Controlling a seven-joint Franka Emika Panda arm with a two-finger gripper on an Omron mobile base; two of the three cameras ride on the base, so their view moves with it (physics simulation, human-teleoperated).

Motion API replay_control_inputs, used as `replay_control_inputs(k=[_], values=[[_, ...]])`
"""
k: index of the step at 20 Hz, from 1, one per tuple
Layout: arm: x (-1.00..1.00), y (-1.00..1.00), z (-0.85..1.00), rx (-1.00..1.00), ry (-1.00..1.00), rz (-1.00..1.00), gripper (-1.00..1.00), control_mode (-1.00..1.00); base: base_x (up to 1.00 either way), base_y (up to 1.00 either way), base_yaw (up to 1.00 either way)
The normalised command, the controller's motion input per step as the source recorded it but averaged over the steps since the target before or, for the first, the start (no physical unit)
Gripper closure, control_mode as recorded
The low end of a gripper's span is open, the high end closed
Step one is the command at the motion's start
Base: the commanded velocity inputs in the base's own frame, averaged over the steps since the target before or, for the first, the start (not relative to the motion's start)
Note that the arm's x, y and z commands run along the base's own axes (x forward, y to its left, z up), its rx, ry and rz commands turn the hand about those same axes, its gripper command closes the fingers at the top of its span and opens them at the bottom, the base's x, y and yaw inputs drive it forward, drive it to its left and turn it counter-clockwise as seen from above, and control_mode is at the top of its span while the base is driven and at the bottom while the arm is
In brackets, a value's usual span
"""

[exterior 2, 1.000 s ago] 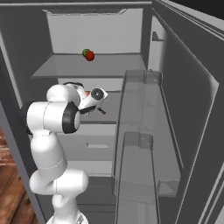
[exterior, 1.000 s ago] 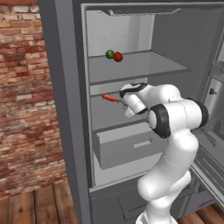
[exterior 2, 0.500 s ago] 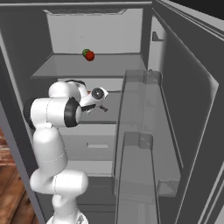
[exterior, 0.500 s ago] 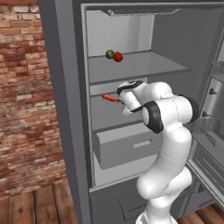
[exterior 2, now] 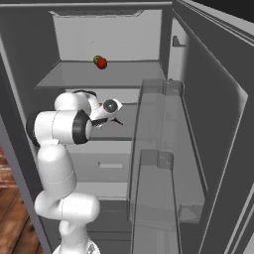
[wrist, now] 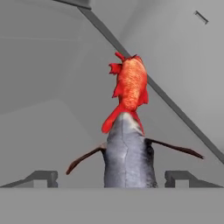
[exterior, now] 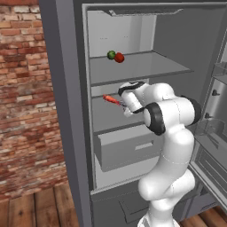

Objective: Transport the fish and bell pepper to the fridge. Place the fish on the rack containing meat and place the bell pepper on the rack containing the vegetable, ensuring meats and vegetables are on different racks.

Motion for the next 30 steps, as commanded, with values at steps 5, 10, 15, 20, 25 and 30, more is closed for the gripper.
replay_control_inputs(k=[5, 10, 15, 20, 25, 30], values=[[-0.28, 0.0, 0.1, 0.0, -0.04, 0.0, -1.0, -1.0, 0.0, 0.0, 0.0], [-0.99, 0.0, 0.24, 0.03, -0.11, 0.0, -1.0, -1.0, 0.0, 0.0, 0.0], [-1.0, 0.0, 0.12, 0.05, -0.07, 0.0, -1.0, -1.0, 0.0, 0.0, 0.0], [-0.99, 0.0, 0.6, 0.0, 0.01, -0.08, -1.0, -1.0, 0.0, 0.0, 0.0], [-0.92, 0.01, 0.86, 0.0, 0.15, -0.11, -1.0, -1.0, 0.0, 0.0, 0.0], [-0.79, 0.0, 0.94, 0.0, 0.3, -0.13, -1.0, -1.0, 0.0, 0.0, 0.0]])
